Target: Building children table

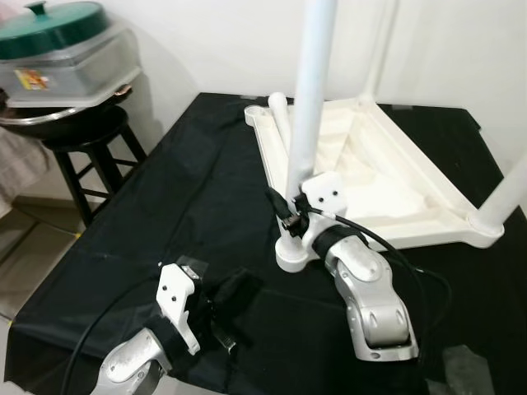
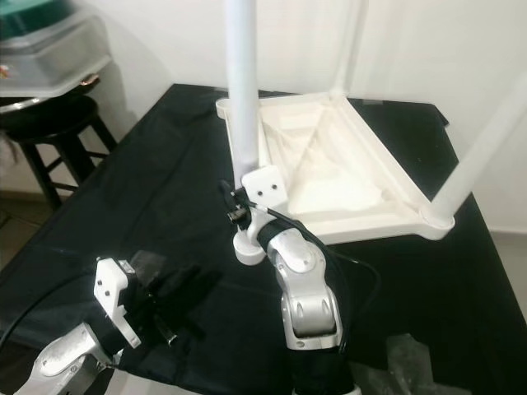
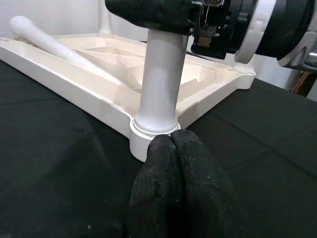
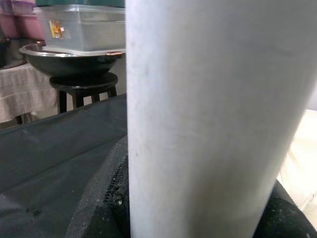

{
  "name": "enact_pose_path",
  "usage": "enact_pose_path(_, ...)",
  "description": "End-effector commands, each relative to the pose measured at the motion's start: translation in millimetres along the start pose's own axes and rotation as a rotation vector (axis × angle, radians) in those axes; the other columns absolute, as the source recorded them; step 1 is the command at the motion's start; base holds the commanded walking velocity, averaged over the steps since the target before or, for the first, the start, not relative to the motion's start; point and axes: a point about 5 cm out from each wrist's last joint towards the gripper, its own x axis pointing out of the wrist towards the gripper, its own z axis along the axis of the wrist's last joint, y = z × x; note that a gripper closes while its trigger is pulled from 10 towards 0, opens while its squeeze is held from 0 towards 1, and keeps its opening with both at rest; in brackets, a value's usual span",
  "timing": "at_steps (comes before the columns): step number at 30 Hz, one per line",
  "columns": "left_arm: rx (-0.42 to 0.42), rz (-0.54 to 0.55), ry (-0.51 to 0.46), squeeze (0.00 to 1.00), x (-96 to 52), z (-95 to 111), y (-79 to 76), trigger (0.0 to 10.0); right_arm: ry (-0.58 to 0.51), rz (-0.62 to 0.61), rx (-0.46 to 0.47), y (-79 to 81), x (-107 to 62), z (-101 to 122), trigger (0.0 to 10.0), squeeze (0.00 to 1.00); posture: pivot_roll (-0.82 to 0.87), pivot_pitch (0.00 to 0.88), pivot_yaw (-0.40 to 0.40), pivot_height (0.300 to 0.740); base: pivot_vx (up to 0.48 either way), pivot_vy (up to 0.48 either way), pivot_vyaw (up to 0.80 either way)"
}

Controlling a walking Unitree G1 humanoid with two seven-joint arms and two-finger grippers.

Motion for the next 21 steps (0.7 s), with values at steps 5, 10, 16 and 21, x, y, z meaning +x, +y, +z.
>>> enact_pose_path(5, 0.004, 0.03, 0.003, 0.0, -2.4, -2, 3.1, 10.0, 0.265, 0.016, 0.034, 7.6, -9.0, -53, 10.0, 0.0, 0.03, 0.197, 0.021, 0.74, 0.0, 0.0, 0.0)
enact_pose_path(10, 0.003, 0.024, 0.005, 0.0, -1.1, -3, 2.5, 10.0, 0.137, 0.181, 0.1, 6.0, -1.9, -26, 10.0, 1.0, 0.03, 0.192, 0.023, 0.74, 0.0, 0.0, 0.0)
enact_pose_path(16, 0.0, 0.018, 0.005, 0.0, 0.2, -4, 1.4, 10.0, -0.007, 0.442, 0.061, -3.6, 1.2, 6, 10.0, 1.0, 0.03, 0.188, 0.021, 0.74, 0.0, 0.0, 0.0)
enact_pose_path(21, -0.001, 0.02, 0.003, 0.0, 0.9, -5, 0.5, 10.0, -0.057, 0.705, -0.065, -16.7, -0.6, 23, 10.0, 0.0, 0.03, 0.18, 0.022, 0.74, 0.0, 0.0, 0.0)
